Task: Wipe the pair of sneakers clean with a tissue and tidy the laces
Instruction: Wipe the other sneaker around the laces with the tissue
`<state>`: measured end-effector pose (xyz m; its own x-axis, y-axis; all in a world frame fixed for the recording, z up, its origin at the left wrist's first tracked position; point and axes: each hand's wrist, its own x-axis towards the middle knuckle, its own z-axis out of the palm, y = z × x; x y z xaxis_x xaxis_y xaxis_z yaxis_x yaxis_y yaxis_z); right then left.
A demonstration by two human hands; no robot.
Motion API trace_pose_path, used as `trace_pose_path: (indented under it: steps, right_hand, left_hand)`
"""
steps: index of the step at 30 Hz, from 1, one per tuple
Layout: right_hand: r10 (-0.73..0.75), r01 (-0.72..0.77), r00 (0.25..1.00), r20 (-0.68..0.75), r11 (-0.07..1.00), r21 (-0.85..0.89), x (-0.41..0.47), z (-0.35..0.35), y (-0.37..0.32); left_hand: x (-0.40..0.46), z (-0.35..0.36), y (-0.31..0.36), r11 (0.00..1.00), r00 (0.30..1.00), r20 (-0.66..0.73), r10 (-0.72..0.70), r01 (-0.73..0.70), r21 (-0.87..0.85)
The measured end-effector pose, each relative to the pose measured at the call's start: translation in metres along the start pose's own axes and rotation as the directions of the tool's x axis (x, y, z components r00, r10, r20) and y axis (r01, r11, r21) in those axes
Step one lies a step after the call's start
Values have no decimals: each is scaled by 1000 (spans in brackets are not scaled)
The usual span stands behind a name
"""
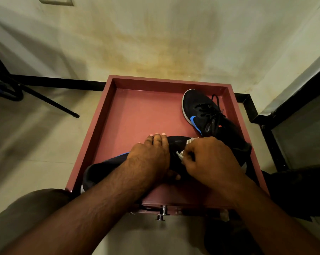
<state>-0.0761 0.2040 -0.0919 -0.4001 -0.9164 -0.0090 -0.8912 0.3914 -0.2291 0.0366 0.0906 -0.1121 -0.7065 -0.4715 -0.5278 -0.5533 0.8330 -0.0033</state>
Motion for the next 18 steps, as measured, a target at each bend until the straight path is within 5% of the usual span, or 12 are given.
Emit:
trace_pose_path:
  steps: [4, 8, 12, 18]
  right_hand:
    - [-19, 41, 988, -154, 989, 141, 0, 14, 10]
    - [-117, 117, 993, -4, 993, 31, 1, 22, 7]
    - [-147, 138, 986, 83, 985, 104, 5, 17, 10]
    - [-54, 118, 976, -213, 947, 299, 5, 14, 17]
  left_hand:
    - [1, 1, -1, 1000, 1000, -3, 2, -2, -25]
    - [0, 0, -1, 1000, 1000, -5, 6, -6, -10]
    - [-2, -1, -2, 1000, 1000, 11, 7, -7, -6]
    - [-1, -1, -1, 1000, 1000, 0, 10, -10, -12]
